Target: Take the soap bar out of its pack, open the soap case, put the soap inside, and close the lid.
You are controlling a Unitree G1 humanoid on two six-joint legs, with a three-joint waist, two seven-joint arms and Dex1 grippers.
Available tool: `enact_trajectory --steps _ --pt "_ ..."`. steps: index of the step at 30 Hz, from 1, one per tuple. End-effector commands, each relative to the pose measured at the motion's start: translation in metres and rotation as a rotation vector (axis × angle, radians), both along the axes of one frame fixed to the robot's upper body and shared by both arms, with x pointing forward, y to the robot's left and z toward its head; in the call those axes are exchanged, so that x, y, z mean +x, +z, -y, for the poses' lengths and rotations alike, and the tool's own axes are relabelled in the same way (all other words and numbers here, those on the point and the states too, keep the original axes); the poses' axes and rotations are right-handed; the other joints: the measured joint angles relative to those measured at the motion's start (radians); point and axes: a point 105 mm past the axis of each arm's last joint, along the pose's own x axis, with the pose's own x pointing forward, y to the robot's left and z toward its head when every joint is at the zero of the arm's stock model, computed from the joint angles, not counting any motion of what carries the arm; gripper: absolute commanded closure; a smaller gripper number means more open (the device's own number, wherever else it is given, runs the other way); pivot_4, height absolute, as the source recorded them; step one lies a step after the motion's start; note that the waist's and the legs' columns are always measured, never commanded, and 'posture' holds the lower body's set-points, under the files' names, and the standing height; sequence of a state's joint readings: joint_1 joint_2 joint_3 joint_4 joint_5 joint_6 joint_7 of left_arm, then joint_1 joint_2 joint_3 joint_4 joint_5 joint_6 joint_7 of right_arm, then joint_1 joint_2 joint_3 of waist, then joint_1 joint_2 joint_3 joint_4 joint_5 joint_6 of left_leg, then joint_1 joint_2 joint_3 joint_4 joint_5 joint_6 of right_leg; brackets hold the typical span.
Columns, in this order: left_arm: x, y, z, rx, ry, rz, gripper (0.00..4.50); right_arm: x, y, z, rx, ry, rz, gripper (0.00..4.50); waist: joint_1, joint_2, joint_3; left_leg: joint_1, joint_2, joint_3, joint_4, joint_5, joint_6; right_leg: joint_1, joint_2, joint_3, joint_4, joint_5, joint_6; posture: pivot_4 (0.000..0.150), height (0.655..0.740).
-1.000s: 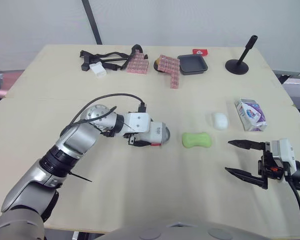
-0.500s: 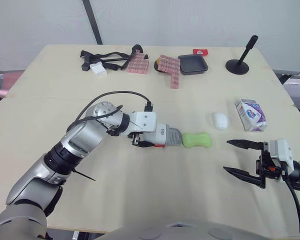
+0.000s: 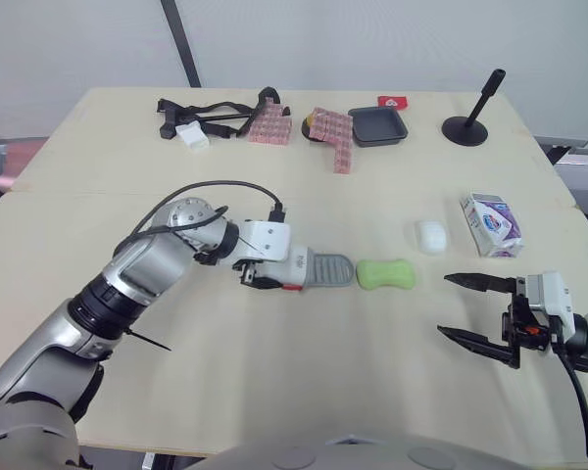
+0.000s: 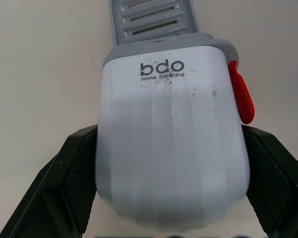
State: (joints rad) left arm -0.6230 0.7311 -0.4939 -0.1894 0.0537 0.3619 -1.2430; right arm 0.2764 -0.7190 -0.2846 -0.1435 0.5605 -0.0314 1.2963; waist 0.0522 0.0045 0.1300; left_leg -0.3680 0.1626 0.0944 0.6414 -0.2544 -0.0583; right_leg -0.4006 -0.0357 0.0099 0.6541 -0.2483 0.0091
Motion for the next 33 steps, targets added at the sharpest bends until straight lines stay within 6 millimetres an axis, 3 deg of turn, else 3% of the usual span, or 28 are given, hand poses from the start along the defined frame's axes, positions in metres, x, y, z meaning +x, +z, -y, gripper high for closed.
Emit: enact_trajectory --steps 1,7,33 --pt "0.004 0.012 -0.013 0.001 0.010 0.040 1.02 0.002 0.007 0.001 -0.017 0.007 0.026 0.02 0.000 0.000 0.000 0.000 0.000 0.000 0.000 0.000 0.000 0.000 0.000 0.000 0.000 0.000 0.000 0.150 0.7374" --pt "0.003 0.010 -0.024 -0.034 0.050 -0.011 1.02 0.002 0.008 0.000 -0.021 0.009 0.026 0.02 0.000 0.000 0.000 0.000 0.000 0.000 0.000 0.000 0.000 0.000 0.000 0.000 0.000 0.000 0.000 0.150 0.7374" --pt "0.008 -0.006 -0.032 -0.086 0.051 -0.014 1.02 0.001 0.005 0.006 -0.041 0.011 0.023 0.02 0.000 0.001 -0.001 -0.001 0.000 0.000 0.000 0.000 0.001 0.000 -0.001 -0.002 0.000 0.000 -0.001 0.150 0.7374"
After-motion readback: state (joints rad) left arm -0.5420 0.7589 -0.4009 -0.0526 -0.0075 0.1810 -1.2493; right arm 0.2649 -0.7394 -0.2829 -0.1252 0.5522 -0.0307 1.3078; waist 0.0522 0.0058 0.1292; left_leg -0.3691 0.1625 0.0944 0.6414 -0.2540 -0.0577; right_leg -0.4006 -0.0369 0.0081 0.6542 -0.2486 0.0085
